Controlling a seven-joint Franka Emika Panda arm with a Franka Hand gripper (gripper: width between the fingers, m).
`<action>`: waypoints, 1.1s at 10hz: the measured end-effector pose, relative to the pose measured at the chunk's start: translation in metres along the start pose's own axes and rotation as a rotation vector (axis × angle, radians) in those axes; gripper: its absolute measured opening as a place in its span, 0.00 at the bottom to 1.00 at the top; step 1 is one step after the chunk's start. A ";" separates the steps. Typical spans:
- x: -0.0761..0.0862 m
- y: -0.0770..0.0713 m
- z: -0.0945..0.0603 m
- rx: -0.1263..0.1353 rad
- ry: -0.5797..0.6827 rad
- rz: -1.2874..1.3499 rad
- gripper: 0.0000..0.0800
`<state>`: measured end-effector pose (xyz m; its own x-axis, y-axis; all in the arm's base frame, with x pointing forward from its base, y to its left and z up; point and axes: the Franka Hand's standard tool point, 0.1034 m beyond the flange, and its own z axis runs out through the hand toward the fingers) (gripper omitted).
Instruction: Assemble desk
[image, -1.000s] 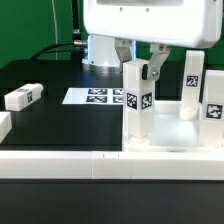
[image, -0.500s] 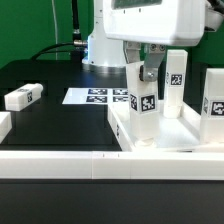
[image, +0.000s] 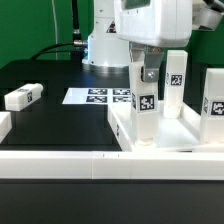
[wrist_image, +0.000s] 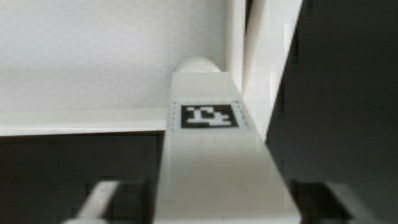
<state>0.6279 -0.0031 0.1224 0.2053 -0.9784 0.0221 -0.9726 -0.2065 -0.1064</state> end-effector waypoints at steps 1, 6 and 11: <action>-0.001 0.001 0.001 -0.007 -0.002 -0.061 0.68; -0.001 0.001 0.002 -0.009 -0.003 -0.552 0.81; -0.003 -0.002 0.001 -0.010 0.001 -0.968 0.81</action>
Offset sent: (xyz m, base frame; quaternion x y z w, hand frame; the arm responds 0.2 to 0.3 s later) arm 0.0065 0.0036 -0.0001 0.0332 -0.0107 -0.2520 0.9671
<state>0.6290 0.0000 0.1219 0.9181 -0.3845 0.0964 -0.3831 -0.9231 -0.0329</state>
